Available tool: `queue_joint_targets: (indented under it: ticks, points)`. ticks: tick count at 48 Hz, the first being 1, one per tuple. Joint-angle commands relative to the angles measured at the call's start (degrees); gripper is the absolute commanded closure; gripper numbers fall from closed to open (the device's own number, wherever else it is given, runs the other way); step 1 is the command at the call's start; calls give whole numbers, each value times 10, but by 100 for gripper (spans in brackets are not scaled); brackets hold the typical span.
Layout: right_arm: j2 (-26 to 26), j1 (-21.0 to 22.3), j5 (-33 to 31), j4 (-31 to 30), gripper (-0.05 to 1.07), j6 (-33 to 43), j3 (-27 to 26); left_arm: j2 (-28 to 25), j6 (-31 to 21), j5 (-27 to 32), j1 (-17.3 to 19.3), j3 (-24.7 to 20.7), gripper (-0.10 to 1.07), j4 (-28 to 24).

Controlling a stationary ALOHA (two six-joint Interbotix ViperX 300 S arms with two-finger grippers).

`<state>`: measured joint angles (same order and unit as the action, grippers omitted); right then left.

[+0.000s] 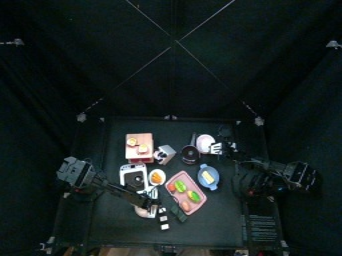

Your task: Grab white sushi piece

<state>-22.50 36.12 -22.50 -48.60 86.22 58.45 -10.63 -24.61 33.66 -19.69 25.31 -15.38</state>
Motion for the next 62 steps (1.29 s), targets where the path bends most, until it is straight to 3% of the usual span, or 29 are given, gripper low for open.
queue_joint_targets:
  ticks: [1,29,47,62]
  points:
    - [-4,-1,1,-1,25,0,-4,2,4,0,3,-16,2,4]
    - [-4,1,2,-2,25,0,-1,-14,1,-8,27,-29,4,3]
    - [-4,4,2,-3,25,0,2,-12,3,-16,32,-30,28,3]
    - [-4,3,2,-1,25,-3,1,24,3,-14,45,-25,30,-4]
